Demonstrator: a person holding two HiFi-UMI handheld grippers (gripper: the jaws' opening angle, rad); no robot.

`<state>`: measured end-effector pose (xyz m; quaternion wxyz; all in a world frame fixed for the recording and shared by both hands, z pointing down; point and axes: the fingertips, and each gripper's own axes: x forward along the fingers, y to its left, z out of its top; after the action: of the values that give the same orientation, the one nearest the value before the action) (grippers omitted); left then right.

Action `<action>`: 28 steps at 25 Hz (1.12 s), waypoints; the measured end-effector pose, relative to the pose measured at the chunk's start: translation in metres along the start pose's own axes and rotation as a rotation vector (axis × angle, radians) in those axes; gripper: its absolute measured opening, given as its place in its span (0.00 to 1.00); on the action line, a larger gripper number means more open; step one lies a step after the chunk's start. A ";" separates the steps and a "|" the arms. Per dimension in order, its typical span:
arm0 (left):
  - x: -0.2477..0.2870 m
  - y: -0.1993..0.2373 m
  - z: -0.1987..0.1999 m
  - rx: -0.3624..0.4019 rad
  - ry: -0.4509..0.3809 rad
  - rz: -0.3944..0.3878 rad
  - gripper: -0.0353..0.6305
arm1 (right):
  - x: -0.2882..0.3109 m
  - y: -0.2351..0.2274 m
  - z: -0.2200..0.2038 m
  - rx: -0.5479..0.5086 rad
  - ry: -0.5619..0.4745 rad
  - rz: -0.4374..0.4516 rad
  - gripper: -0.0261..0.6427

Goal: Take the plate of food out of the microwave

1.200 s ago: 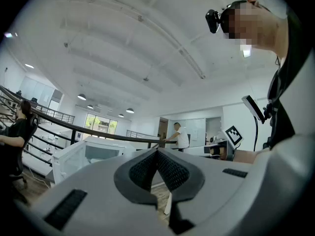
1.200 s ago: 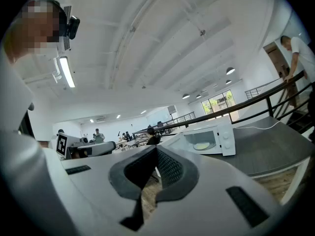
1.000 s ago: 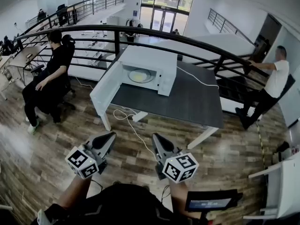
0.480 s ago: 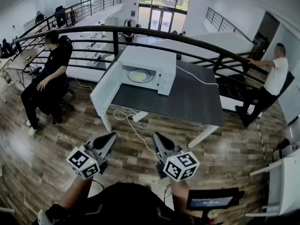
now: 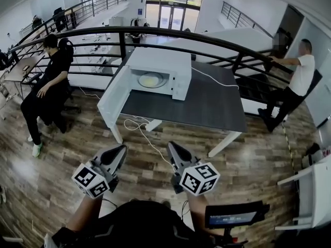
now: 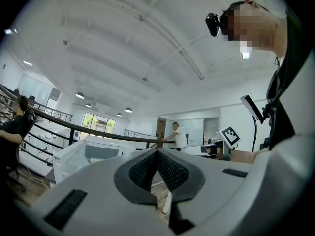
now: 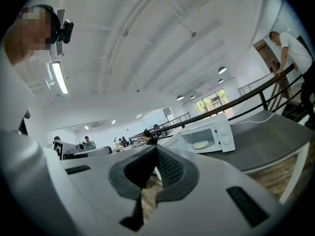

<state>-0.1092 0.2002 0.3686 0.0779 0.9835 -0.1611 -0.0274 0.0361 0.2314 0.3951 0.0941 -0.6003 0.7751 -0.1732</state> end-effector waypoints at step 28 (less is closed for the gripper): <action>-0.032 0.078 -0.011 -0.032 0.006 -0.090 0.06 | 0.063 0.044 -0.024 0.007 -0.017 -0.066 0.04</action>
<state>-0.1634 0.1393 0.3926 0.0928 0.9884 -0.1160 -0.0308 -0.0279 0.1836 0.4043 0.0970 -0.6268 0.7533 -0.1740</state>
